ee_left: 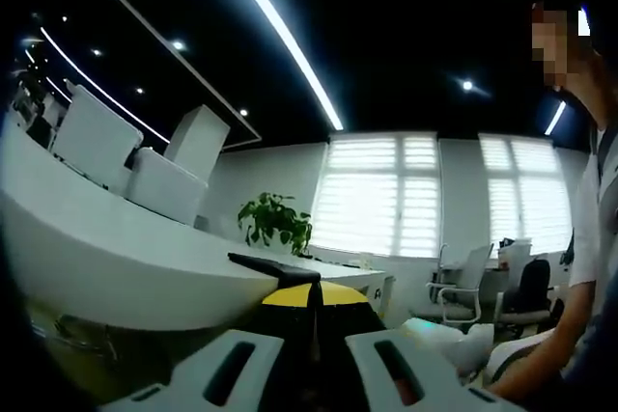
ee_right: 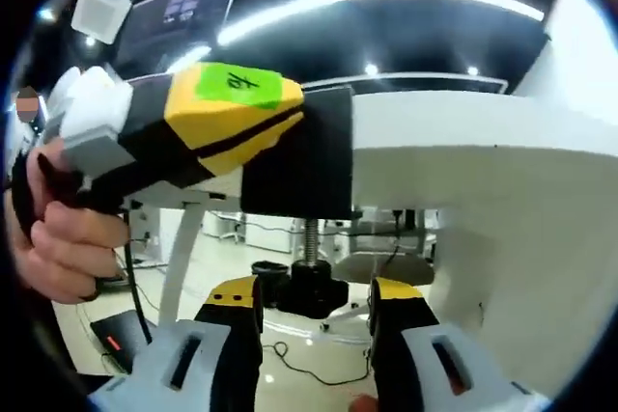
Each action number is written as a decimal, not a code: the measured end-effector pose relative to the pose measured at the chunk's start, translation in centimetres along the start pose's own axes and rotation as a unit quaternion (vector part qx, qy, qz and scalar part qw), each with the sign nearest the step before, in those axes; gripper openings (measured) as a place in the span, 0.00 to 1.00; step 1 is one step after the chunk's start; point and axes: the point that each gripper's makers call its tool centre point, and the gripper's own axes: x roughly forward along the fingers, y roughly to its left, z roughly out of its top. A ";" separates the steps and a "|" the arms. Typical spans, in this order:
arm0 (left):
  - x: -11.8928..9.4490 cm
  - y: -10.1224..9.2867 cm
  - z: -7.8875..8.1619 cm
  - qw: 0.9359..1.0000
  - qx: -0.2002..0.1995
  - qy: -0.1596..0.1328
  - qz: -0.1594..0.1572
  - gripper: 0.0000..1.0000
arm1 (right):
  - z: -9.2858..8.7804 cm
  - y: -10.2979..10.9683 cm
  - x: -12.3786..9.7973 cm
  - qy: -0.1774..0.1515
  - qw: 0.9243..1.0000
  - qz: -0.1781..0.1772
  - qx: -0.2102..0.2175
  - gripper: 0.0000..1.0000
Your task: Clamp the fixed fixture on the desktop, loosen the retaining clip, secure it to the edge of the desk, and tighten the retaining clip.
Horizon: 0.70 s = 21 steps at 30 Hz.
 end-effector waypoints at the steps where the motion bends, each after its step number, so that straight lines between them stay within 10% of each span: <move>1: 0.0 0.0 0.0 1.000 -0.001 -0.001 0.000 0.02 | -0.1 -0.3 0.1 0.004 1.000 -0.005 0.002 0.38; 21: 0.2 -0.6 -0.1 1.000 0.007 0.006 -0.006 0.02 | 0.1 1.2 0.1 -0.009 0.993 0.120 0.003 0.26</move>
